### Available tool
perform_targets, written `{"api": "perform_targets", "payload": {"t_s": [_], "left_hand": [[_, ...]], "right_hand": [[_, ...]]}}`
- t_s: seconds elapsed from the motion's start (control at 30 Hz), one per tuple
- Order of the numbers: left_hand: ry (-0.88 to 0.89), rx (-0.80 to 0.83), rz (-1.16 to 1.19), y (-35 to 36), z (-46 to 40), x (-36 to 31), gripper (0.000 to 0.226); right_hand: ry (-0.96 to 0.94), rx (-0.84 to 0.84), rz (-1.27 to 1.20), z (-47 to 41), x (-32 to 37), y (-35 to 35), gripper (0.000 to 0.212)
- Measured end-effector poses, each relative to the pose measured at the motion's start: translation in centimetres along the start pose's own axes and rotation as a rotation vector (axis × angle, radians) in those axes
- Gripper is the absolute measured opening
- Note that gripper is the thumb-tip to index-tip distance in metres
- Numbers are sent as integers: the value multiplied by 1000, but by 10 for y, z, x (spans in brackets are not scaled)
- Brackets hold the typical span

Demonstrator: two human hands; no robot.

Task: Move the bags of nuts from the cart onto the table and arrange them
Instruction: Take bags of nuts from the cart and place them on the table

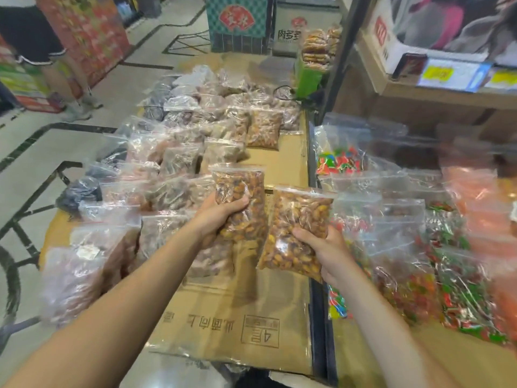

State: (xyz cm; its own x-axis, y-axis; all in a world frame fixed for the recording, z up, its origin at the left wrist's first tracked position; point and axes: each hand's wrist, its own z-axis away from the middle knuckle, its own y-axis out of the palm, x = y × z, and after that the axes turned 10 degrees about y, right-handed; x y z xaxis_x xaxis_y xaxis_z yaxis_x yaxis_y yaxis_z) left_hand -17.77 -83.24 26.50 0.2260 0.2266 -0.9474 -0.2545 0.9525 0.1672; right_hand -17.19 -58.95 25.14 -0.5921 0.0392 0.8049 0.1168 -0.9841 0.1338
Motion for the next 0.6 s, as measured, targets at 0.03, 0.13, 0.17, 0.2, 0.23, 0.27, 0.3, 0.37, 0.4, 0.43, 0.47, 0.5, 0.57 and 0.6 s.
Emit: {"api": "perform_targets", "payload": {"t_s": [0.03, 0.13, 0.17, 0.2, 0.23, 0.27, 0.3, 0.37, 0.4, 0.43, 0.47, 0.5, 0.57, 0.6], "left_hand": [[-4, -3, 6, 3, -15, -3, 35], [-25, -32, 10, 7, -57, -5, 46], [-34, -47, 9, 8, -70, -5, 44], [-45, -59, 11, 10, -83, -5, 44], [-51, -67, 18, 12, -95, -6, 46], [-58, -72, 15, 14, -106, -6, 49], [-60, -79, 13, 17, -119, -6, 50], [-66, -90, -12, 24, -144, -6, 49], [-67, -92, -35, 29, -156, -8, 49], [-63, -92, -45, 34, -170, -10, 50], [-61, -86, -44, 38, -184, -13, 52], [-62, -76, -18, 43, -199, -16, 54], [-74, -75, 52, 50, -232, -21, 56], [-74, -80, 70, 54, -245, -24, 58]], "right_hand": [[-6, -19, -8, -10, 7, 1, 27], [0, -66, -23, -38, 24, 3, 22], [4, -71, -17, -46, 29, 3, 23], [5, -78, -10, -54, 33, 2, 26], [5, -89, -5, -62, 38, 2, 28], [6, -101, 3, -70, 41, 1, 32], [8, -113, 7, -77, 45, 1, 37], [1, -134, -2, -90, 50, 0, 45], [-4, -151, -6, -94, 52, 0, 45], [-8, -165, -7, -98, 54, -1, 45], [-9, -176, -10, -100, 54, -1, 45], [-11, -184, -14, -103, 54, -1, 46], [-10, -191, -22, -108, 53, -1, 49], [-7, -195, -28, -109, 53, 0, 50]]}}
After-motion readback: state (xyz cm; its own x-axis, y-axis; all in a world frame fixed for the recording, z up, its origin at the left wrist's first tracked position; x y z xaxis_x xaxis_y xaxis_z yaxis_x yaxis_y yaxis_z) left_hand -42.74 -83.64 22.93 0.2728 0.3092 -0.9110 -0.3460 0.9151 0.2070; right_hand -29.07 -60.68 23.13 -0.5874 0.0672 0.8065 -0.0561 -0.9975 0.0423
